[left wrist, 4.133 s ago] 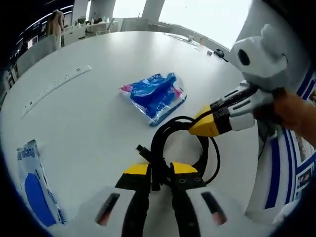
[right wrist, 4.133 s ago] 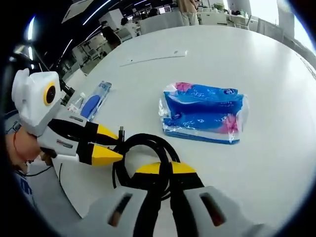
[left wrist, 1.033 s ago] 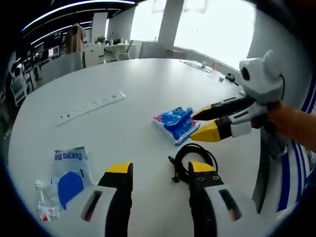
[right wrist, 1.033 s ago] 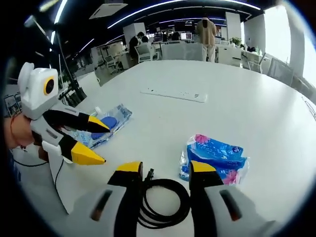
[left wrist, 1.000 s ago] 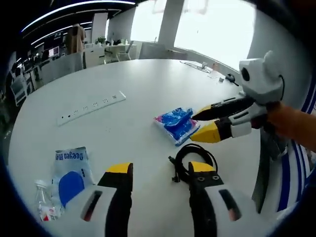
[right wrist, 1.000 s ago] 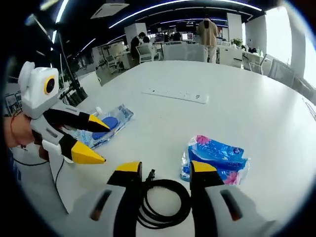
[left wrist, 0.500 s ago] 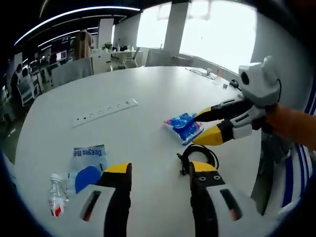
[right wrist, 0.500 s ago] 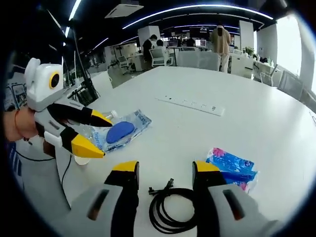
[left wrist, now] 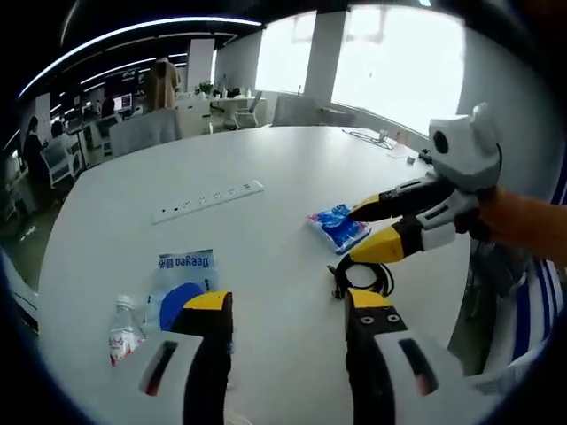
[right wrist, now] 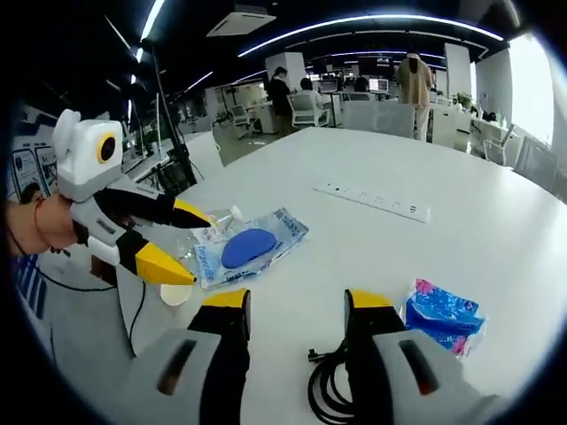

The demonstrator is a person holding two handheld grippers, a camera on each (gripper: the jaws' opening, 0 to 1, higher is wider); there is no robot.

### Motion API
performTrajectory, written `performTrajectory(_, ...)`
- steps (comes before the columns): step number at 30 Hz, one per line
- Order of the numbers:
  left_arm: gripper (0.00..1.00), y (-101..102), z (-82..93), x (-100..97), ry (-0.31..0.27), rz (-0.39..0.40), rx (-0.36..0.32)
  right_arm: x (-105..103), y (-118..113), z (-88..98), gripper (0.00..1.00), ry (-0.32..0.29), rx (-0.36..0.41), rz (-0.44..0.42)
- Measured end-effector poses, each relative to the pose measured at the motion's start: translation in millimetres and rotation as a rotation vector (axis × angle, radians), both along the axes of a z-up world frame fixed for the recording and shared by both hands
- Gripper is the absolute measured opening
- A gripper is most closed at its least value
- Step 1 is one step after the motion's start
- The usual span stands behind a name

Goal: Arrange the tabletop items into an orderly group along one side of the table until the central work area is clear of visible clutter.

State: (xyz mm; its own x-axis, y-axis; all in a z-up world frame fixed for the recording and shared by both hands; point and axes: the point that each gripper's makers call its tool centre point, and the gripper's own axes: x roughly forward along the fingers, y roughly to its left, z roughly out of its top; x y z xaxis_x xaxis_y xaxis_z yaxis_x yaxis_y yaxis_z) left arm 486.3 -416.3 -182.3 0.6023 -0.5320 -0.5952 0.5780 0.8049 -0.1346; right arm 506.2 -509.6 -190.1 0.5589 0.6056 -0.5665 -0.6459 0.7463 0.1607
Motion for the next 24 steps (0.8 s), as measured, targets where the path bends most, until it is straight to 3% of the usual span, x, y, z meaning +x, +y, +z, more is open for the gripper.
performTrajectory(16, 0.58, 53, 21.1, -25.9, -0.025, 0.055, 0.004, -22, 38, 9.7, 0.45, -0.004, 0.014, 0.082)
performTrajectory(24, 0.6, 84, 16.8, -42.5, -0.008, 0.096, 0.011, -34, 61, 6.0, 0.49, 0.013, 0.008, 0.136)
